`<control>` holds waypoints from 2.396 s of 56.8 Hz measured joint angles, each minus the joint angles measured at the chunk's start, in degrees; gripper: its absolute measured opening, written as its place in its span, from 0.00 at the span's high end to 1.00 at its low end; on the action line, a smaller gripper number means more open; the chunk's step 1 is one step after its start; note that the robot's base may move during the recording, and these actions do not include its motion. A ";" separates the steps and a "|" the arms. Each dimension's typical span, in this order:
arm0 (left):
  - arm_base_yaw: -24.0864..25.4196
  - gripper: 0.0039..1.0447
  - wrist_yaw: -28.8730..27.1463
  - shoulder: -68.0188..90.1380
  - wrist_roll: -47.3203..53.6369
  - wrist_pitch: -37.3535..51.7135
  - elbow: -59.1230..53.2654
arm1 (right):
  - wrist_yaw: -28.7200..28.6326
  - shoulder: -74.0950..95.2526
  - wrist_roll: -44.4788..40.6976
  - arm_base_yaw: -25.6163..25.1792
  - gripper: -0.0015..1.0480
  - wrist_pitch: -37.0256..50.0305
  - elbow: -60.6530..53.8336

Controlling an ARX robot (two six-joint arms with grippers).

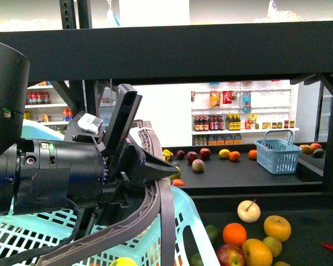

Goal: Pick lemon from shelf

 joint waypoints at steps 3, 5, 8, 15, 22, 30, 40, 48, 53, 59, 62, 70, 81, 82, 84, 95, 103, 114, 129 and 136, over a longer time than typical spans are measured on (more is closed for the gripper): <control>-0.02 0.88 0.24 0.00 0.04 0.00 0.00 | -4.55 -7.43 -0.50 -2.05 0.32 -5.25 -2.10; -0.02 0.88 0.26 0.00 0.02 0.00 0.00 | -5.81 -11.72 -0.66 -3.69 0.37 -8.72 -3.10; 0.00 0.88 0.31 0.02 -0.09 0.00 0.00 | -6.01 -18.29 -0.74 -5.33 0.46 -11.54 -4.94; -0.11 0.88 0.42 0.04 -0.50 0.00 0.00 | -6.47 -24.52 -0.81 -5.79 0.66 -11.28 -8.17; -0.11 0.88 0.07 0.04 -0.46 0.00 0.00 | -6.49 -25.68 -0.81 -5.90 0.85 -11.28 -10.86; -0.11 0.88 0.17 0.04 -0.48 0.00 0.00 | -6.62 -26.64 -0.96 -5.95 0.97 -11.02 -11.41; -0.11 0.88 0.20 0.04 -0.48 0.00 0.00 | -6.64 -28.46 -0.96 -5.95 0.97 -10.78 -13.05; -0.11 0.88 0.28 0.04 -0.48 0.00 0.00 | -6.60 -29.16 -0.98 -5.99 0.97 -10.69 -13.64; -0.11 0.88 0.20 0.04 -0.50 0.00 0.00 | -6.62 -29.27 -0.98 -6.01 0.97 -10.67 -13.64; -0.11 0.88 0.20 0.04 -0.48 0.00 0.00 | -6.64 -29.27 -0.98 -5.99 0.97 -10.67 -13.64; -0.11 0.88 0.20 0.04 -0.48 0.00 0.00 | -6.62 -29.27 -0.98 -6.01 0.97 -10.67 -13.64; -0.11 0.88 0.24 0.04 -0.48 0.00 0.00 | -6.62 -29.29 -1.03 -5.99 0.73 -10.67 -13.64; -0.11 0.88 0.22 0.04 -0.48 0.00 0.00 | -6.62 -29.29 -1.01 -5.99 0.41 -10.67 -13.64; -0.11 0.88 0.22 0.04 -0.48 0.00 0.00 | -6.62 -29.29 -1.03 -6.01 0.38 -10.67 -13.64; -0.11 0.88 0.20 0.04 -0.48 0.00 0.00 | -6.62 -29.29 -1.03 -5.99 0.33 -10.67 -13.64; -0.11 0.88 0.22 0.04 -0.50 0.00 0.00 | -6.62 -29.29 -1.01 -5.99 0.06 -10.67 -13.64; -0.31 0.88 -4.31 0.04 -1.90 3.48 -0.57 | -6.62 -29.29 -1.01 -5.99 0.07 -10.67 -13.64; 3.67 0.88 -19.28 0.04 -10.40 14.91 -1.46 | -6.62 -29.31 -1.01 -5.99 0.07 -10.67 -13.64; 17.97 0.88 -31.15 0.31 -25.20 29.99 -2.19 | -6.62 -29.31 -1.01 -5.99 0.07 -10.67 -13.64; 24.30 0.88 -32.41 2.16 -30.64 36.61 -1.86 | -6.62 -29.33 -1.01 -6.01 0.07 -10.67 -13.64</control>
